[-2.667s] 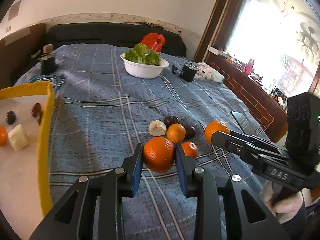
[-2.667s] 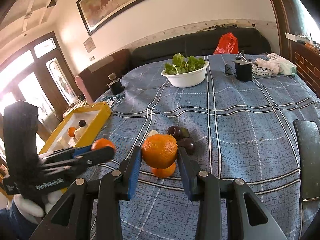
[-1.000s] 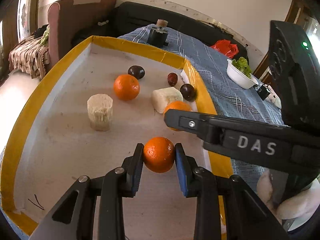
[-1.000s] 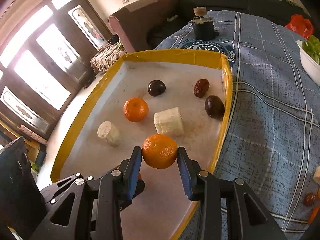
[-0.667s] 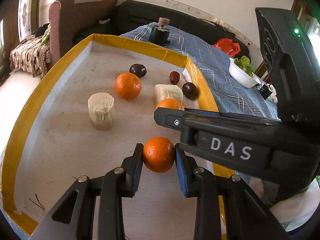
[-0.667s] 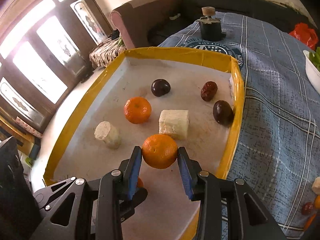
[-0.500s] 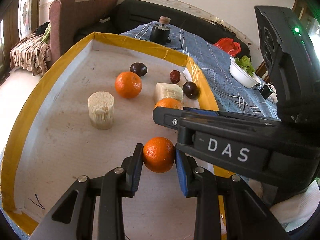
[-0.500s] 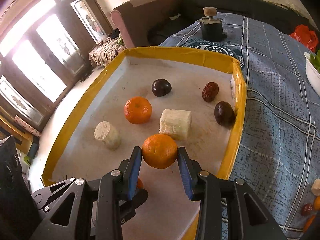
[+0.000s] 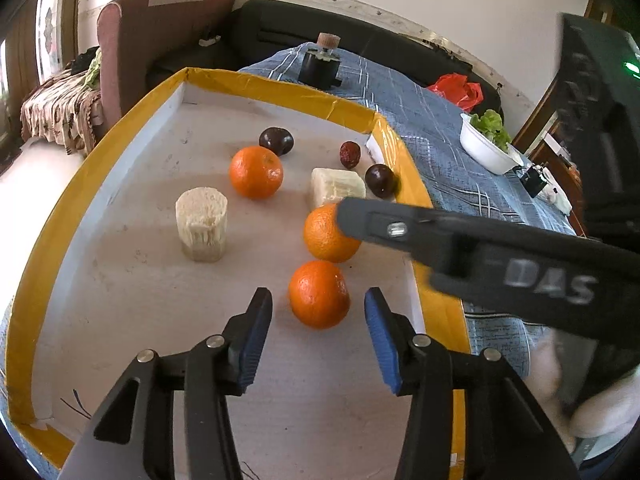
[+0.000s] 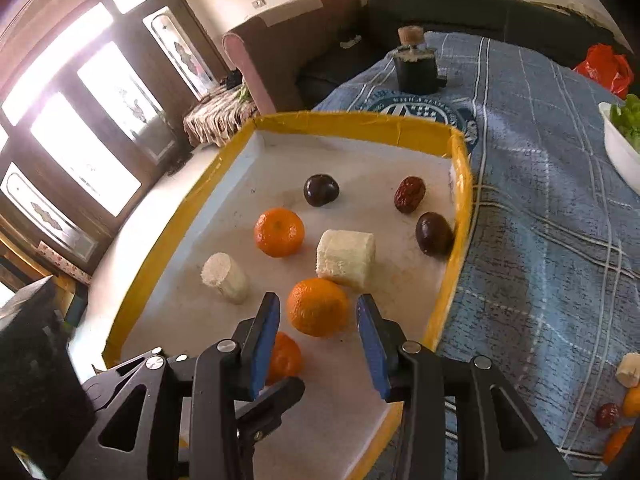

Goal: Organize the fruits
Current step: 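Carry both mandarins into the tray and open both tools, then return both tools to the fruit cluster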

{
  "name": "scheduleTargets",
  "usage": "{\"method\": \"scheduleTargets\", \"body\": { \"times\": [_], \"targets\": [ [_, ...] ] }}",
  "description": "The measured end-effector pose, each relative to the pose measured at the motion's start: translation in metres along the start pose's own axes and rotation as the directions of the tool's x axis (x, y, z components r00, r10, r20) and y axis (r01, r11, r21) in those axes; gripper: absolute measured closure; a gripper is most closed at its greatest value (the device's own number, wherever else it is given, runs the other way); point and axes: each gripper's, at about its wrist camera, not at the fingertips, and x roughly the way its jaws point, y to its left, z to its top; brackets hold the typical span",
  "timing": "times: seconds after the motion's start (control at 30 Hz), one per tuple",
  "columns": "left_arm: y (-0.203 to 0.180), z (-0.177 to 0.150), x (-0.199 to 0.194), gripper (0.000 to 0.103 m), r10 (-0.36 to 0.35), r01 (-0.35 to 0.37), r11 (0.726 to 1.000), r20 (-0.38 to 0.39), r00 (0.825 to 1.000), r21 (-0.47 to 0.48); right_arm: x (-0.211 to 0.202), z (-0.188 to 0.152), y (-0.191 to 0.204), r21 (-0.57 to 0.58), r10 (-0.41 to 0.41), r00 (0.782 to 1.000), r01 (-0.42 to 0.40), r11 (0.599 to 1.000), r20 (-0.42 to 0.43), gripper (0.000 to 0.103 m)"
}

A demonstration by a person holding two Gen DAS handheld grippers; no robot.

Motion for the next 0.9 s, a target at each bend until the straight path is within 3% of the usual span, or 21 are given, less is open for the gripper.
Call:
{"method": "scheduleTargets", "body": {
  "times": [0.1,0.47,0.9],
  "targets": [
    [0.000,0.000,-0.001,0.045,0.006,-0.006,1.000,0.000,1.000,-0.004,-0.017,-0.004,-0.005,0.003,0.014,1.000,-0.014,1.000,0.027,0.058],
    [-0.006,-0.001,-0.003,0.043,0.021,-0.021,1.000,0.002,1.000,-0.002,-0.081,-0.024,-0.047,0.073,0.041,0.991,-0.051,0.996,0.125,0.058],
    [-0.053,0.003,-0.028,0.043,0.008,-0.014,0.994,0.064,0.998,0.104,-0.148,-0.064,-0.132,0.205,-0.025,0.978,-0.018,0.979,0.205,0.058]
  ]
}}
